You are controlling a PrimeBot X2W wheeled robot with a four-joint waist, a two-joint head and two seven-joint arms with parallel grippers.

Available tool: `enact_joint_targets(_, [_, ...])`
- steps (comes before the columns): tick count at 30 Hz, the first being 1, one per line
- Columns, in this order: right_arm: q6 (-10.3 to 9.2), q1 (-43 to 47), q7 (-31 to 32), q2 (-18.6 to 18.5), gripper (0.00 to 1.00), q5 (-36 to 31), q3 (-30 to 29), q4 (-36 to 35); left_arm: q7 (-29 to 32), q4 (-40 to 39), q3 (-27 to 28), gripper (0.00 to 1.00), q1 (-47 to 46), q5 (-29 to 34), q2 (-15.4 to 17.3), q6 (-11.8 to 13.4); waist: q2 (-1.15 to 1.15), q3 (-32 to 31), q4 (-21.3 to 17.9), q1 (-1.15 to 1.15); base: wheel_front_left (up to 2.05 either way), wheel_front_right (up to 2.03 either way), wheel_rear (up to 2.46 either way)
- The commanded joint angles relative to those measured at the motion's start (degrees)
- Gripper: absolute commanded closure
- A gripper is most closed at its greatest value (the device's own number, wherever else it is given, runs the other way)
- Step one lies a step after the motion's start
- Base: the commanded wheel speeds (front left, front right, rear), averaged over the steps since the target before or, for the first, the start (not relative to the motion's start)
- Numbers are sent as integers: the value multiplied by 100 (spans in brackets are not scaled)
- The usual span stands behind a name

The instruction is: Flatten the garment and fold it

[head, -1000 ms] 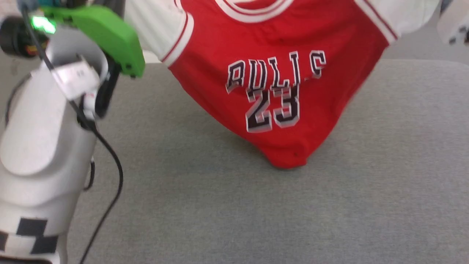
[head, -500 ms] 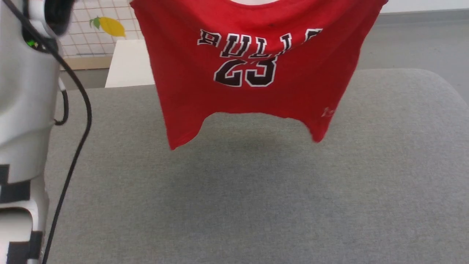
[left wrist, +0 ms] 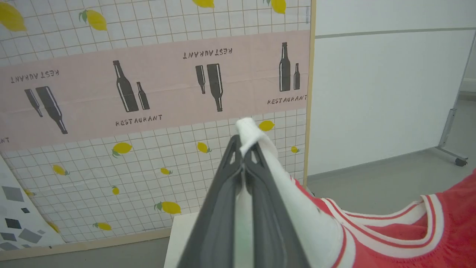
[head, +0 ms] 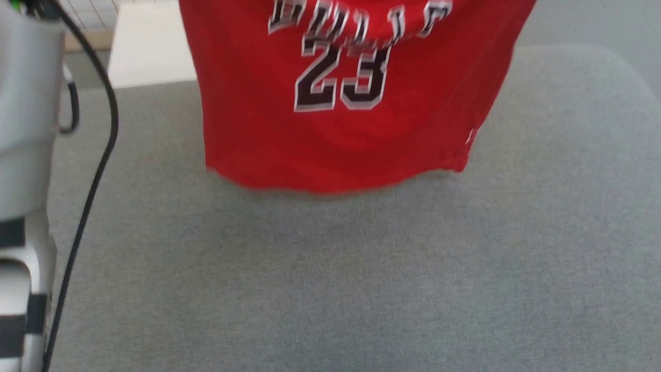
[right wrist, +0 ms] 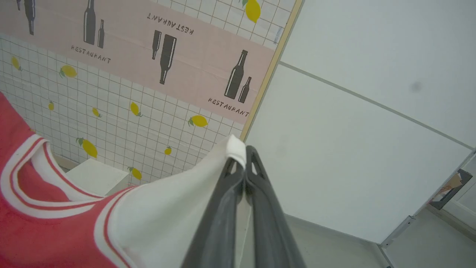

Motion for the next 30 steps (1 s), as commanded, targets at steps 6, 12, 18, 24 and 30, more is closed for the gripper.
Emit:
enact_joint_targets(6, [-9,-922,-542,-107,100,-350,170,199,-962,484,-39,100,-1247,612,-281,352,0,1469,-11,0,0,0,0])
enact_joint_targets(12, [-9,-1735,-1106,-223,100,-586,340,511,-1843,1035,44,100,-2125,854,-463,546,0,2090,112,0,0,0,0])
enact_joint_targets(18, [-9,-2127,-1676,-511,100,-767,690,852,-2700,1452,70,100,-2353,973,-365,495,0,2464,289,0,0,0,0])
enact_joint_targets(24, [-9,-2168,-2054,-692,100,-712,999,1226,-3265,1671,166,100,-1980,757,-370,348,0,2535,464,0,0,0,0])
enact_joint_targets(30, [-9,-1882,-2301,-847,100,-297,1528,1262,-3529,1545,223,100,-1238,429,-319,53,0,2360,609,0,0,0,0])
